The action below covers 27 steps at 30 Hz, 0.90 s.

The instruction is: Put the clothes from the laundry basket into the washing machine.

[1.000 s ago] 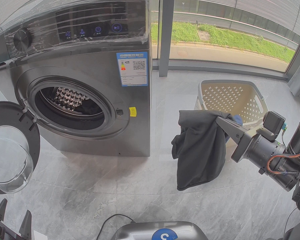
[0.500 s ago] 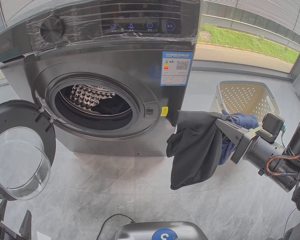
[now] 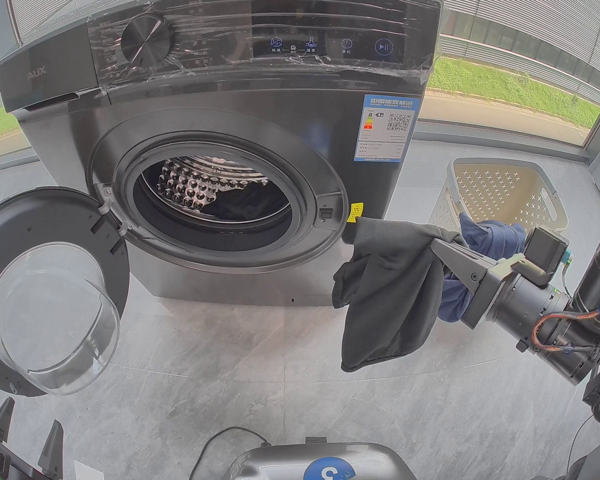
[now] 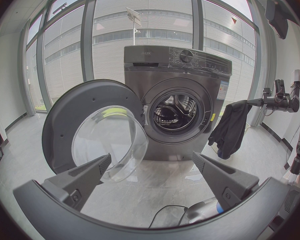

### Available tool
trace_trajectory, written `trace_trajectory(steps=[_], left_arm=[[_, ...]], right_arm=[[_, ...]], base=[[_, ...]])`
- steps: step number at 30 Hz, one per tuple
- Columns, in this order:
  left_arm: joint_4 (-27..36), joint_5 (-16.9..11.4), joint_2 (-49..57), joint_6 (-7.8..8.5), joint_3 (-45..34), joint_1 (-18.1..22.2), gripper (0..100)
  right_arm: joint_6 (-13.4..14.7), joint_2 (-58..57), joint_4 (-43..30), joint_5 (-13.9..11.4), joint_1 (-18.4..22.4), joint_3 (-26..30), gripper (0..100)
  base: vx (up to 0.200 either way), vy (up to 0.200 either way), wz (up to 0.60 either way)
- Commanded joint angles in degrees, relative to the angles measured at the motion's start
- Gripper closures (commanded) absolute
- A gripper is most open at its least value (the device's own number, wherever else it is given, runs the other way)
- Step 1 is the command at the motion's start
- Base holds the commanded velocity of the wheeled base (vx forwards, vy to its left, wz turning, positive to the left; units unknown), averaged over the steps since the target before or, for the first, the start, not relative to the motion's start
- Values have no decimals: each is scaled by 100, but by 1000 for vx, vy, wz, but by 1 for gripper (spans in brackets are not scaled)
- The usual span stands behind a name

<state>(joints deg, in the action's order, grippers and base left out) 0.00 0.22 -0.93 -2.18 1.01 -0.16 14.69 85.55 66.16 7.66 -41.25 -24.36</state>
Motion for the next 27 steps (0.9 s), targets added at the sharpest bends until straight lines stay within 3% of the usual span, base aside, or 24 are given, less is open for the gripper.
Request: trace_trajectory(steps=[1,7,22,27], left_arm=[[0,4,93,-2,-92,-2,0],[0,4,93,-2,-92,-2,0],[0,4,93,-2,-92,-2,0],[0,4,93,-2,-92,-2,0]], right_arm=[[-1,-12,2,-1,3,1,100],[-1,-4,2,-1,12,10,100],[8,-12,2,-1,21,10,100],[8,-4,2,-1,21,19,100]], base=[[0,0,0],[0,0,0],[0,200,0],[0,0,0]])
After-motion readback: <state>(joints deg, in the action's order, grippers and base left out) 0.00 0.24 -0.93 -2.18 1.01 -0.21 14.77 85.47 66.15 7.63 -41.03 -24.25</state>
